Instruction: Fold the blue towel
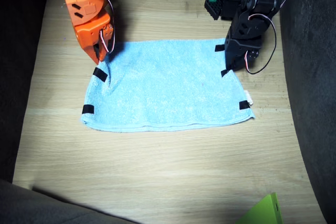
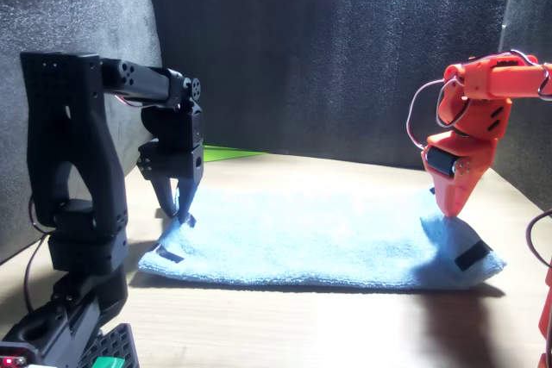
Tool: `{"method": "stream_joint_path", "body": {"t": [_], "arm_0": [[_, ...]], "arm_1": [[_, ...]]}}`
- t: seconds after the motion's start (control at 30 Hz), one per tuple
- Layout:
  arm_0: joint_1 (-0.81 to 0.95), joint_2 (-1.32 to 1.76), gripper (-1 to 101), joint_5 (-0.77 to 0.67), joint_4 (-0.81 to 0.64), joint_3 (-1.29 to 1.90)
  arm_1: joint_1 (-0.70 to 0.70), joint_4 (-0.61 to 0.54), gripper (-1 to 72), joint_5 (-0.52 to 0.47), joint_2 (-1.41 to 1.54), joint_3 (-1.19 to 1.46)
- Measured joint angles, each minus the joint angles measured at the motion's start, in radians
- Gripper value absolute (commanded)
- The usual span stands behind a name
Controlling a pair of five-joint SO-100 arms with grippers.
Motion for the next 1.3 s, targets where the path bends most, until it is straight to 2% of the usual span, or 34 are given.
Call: {"method": "stream_joint_path", "body": {"t": [0.53,0.8,1.0,1.3], "arm_0": [[-0.129,-0.126,0,-0.052,0.077,-0.210],[-0.181,-0.232,0,-0.074,0.166,-0.416],[-0.198,-0.236,0,-0.074,0.232,-0.509],[-0.196,-0.233,0,-0.071,0.282,-0.520]], "arm_1": [[0.161,0.156,0.0,0.015,-0.267,-0.382],[0.261,0.264,0.0,0.054,-0.479,-0.690],[0.285,0.350,0.0,0.075,-0.626,-0.939],[0.370,0.348,0.0,0.075,-0.707,-1.043]]}}
